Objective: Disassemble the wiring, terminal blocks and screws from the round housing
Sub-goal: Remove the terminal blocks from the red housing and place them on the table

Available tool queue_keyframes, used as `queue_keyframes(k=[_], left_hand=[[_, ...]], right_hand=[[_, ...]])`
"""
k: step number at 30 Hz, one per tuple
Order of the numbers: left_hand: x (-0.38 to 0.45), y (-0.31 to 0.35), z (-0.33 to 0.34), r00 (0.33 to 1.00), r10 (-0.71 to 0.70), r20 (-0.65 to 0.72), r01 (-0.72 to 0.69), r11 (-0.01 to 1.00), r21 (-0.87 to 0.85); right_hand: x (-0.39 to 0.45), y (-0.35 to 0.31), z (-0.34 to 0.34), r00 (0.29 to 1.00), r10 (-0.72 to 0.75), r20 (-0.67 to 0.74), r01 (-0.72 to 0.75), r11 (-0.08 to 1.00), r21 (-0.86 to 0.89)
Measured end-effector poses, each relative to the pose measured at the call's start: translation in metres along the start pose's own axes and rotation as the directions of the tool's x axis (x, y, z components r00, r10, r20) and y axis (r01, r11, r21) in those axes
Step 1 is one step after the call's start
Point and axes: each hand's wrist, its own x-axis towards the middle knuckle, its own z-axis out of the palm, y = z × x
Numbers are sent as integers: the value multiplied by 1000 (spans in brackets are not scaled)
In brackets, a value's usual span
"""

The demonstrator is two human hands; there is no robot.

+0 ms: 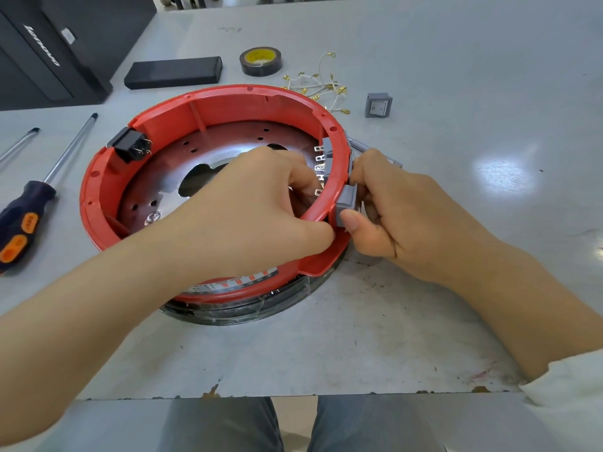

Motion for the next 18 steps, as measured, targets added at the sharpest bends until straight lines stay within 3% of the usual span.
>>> queue_keyframes(k=[7, 12, 18], left_hand=[[-1, -1, 0, 1000, 17, 1, -17, 1000, 7], [0, 2, -2, 989, 21, 148, -19, 1000, -16], [-1, -1, -1, 992, -77, 96, 81, 996, -42]], right_hand=[[2, 2, -2, 1000, 9, 2, -10, 999, 38], [-1, 5, -2, 1000, 10, 8, -11, 991, 130], [1, 5, -3, 999, 22, 36, -27, 990, 136]])
